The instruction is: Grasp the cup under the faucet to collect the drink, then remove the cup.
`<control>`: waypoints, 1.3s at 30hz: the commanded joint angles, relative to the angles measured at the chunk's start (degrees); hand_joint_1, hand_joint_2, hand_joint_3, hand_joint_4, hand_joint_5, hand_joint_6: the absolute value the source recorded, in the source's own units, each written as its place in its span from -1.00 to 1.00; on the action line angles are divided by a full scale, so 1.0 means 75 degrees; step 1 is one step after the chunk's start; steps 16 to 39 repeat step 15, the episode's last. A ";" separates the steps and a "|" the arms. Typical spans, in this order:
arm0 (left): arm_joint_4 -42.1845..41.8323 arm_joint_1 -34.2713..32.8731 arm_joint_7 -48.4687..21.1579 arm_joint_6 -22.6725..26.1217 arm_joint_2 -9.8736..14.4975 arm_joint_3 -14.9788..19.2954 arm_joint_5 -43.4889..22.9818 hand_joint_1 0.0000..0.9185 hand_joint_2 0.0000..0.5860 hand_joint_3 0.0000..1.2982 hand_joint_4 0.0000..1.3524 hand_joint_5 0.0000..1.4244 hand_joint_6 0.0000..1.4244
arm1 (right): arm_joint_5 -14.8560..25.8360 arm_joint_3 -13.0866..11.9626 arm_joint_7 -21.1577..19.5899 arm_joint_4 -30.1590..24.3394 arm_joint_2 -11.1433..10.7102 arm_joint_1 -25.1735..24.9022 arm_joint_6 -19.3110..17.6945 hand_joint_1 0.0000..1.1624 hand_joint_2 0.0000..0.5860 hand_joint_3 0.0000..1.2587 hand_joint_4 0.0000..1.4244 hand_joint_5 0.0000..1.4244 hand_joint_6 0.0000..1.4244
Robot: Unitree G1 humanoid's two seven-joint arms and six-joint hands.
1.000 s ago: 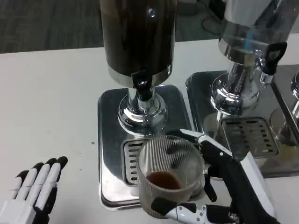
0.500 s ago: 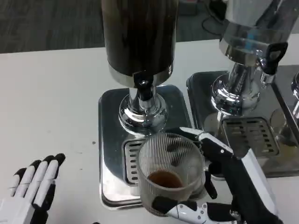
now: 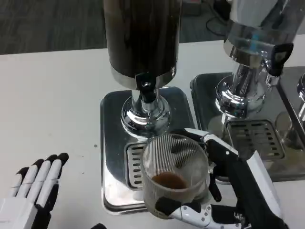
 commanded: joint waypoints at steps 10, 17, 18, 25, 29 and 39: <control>0.0118 -0.0135 0.0139 -0.0019 0.0054 -0.0121 0.0055 -1.00 -0.55 -1.00 -1.00 -1.00 -1.00 | 0.0151 -0.0082 -0.0102 -0.0013 0.0087 0.0006 -0.0172 0.64 -0.49 -0.35 -0.04 0.36 0.97; 0.0134 -0.0191 0.0170 0.0063 -0.0028 -0.0102 0.0017 -1.00 -0.54 -1.00 -1.00 -1.00 -1.00 | 0.0150 -0.0088 -0.0071 0.0001 0.0087 -0.0019 -0.0197 0.63 -0.48 -0.35 -0.04 0.36 0.97; 0.0134 -0.0191 0.0170 0.0063 -0.0028 -0.0102 0.0017 -1.00 -0.54 -1.00 -1.00 -1.00 -1.00 | 0.0150 -0.0088 -0.0071 0.0001 0.0087 -0.0019 -0.0197 0.63 -0.48 -0.35 -0.04 0.36 0.97; 0.0134 -0.0191 0.0170 0.0063 -0.0028 -0.0102 0.0017 -1.00 -0.54 -1.00 -1.00 -1.00 -1.00 | 0.0150 -0.0088 -0.0071 0.0001 0.0087 -0.0019 -0.0197 0.63 -0.48 -0.35 -0.04 0.36 0.97; 0.0134 -0.0191 0.0170 0.0063 -0.0028 -0.0102 0.0017 -1.00 -0.54 -1.00 -1.00 -1.00 -1.00 | 0.0150 -0.0088 -0.0071 0.0001 0.0087 -0.0019 -0.0197 0.63 -0.48 -0.35 -0.04 0.36 0.97; 0.0134 -0.0191 0.0170 0.0063 -0.0028 -0.0102 0.0017 -1.00 -0.54 -1.00 -1.00 -1.00 -1.00 | 0.0150 -0.0088 -0.0071 0.0001 0.0087 -0.0019 -0.0197 0.63 -0.48 -0.35 -0.04 0.36 0.97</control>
